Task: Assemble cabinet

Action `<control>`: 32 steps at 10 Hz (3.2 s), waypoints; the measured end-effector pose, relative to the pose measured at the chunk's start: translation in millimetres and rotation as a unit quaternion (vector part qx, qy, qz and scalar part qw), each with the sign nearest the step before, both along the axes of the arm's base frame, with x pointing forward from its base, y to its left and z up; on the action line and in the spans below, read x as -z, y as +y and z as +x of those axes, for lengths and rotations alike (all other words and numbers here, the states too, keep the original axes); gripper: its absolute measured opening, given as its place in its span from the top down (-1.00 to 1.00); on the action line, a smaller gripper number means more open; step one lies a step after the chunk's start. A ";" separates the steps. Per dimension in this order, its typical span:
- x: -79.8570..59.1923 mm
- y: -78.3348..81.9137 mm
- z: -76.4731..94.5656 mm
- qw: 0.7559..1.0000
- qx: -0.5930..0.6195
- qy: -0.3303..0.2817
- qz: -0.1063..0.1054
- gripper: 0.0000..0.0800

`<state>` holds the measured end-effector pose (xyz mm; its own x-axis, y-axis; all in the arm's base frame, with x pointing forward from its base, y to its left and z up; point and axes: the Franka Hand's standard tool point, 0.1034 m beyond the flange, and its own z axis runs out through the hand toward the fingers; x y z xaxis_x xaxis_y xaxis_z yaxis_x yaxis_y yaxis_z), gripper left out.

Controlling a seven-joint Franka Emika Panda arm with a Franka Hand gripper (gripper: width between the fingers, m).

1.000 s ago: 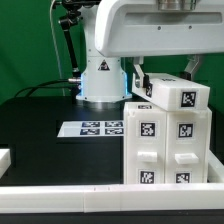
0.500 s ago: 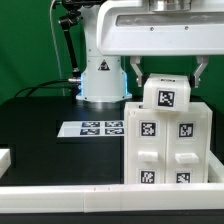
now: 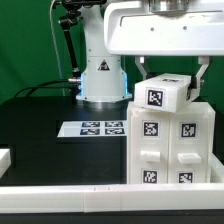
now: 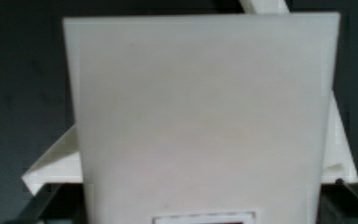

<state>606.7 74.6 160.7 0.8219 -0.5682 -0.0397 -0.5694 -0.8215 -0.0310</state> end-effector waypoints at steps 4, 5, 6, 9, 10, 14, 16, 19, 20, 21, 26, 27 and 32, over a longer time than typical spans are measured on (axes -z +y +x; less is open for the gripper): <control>0.3 4.8 -0.7 0.993 0.115 0.008 0.008 -0.40; 1.2 6.1 -1.7 0.987 0.158 0.012 0.017 -0.40; 1.3 8.0 -0.5 0.978 0.206 0.010 0.018 -0.40; 1.1 16.2 0.3 0.948 0.317 0.012 0.018 -0.40; 0.8 17.2 0.9 0.938 0.345 0.013 0.019 -0.40; -0.6 16.8 5.1 0.882 0.470 0.021 0.033 -0.40; -1.0 19.1 4.9 0.885 0.463 0.021 0.036 -0.61; -14.3 21.1 4.4 0.889 0.455 0.017 0.048 -0.96; -20.7 21.9 5.5 0.890 0.452 0.014 0.053 -0.99; -22.7 22.5 6.1 0.895 0.442 0.012 0.056 -0.99; -20.7 25.7 4.1 0.956 0.289 0.012 0.043 -0.99; -22.5 27.0 6.3 0.972 0.229 0.004 0.044 -0.99; -22.6 27.8 6.5 0.999 0.018 -0.016 0.045 -0.99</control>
Offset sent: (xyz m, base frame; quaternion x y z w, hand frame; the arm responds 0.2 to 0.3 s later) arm 0.0000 0.0000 0.0000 0.0000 0.0000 0.1938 0.9810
